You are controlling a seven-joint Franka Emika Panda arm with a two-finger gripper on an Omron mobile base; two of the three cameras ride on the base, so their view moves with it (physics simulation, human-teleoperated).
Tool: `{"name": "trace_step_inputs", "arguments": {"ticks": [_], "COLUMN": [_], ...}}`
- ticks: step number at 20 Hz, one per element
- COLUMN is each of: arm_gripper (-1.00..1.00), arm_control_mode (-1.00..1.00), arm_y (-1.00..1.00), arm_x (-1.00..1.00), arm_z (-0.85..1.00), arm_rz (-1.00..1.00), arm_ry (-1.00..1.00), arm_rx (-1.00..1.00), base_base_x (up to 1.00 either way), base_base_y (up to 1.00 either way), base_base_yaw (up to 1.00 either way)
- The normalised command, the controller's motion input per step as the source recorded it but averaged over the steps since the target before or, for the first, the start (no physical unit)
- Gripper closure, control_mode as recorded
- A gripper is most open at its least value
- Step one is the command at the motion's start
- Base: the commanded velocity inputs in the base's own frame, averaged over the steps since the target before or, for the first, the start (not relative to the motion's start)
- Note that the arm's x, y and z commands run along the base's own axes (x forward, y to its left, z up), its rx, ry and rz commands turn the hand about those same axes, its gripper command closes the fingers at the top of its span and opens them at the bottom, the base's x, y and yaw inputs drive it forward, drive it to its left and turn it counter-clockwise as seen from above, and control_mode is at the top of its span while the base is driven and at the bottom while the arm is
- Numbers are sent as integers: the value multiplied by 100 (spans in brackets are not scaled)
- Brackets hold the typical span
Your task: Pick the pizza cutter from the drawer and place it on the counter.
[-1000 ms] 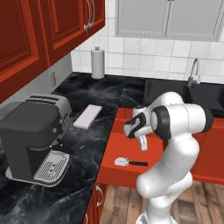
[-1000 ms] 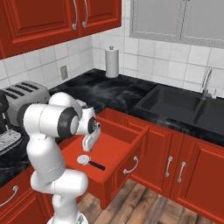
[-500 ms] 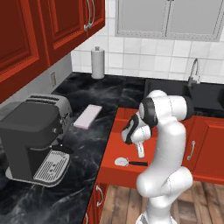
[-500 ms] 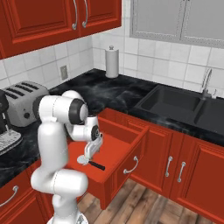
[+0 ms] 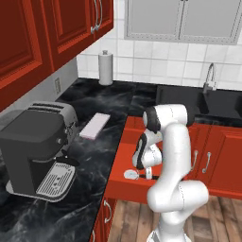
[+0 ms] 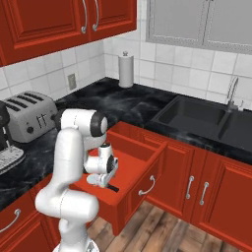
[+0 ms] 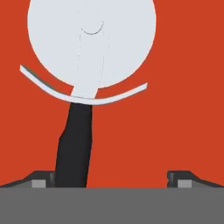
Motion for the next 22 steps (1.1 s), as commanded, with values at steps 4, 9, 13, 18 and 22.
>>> {"name": "trace_step_inputs", "arguments": {"ticks": [4, 9, 13, 18, 22], "arm_gripper": [-100, -100, 100, 100, 100], "arm_control_mode": [-100, -100, -100, -100, -100], "arm_y": [0, 0, 0, -73, -100], "arm_x": [27, 0, -2, -16, -2], "arm_z": [-79, -97, -97, -52, -35], "arm_rz": [0, -1, -3, -8, -8], "arm_ry": [-17, -7, 0, 0, 0], "arm_rx": [0, 0, 0, 14, 23], "base_base_x": [0, 0, 0, 0, 0], "base_base_y": [0, 0, 0, 0, 0], "base_base_yaw": [0, 0, 0, 0, 0]}}
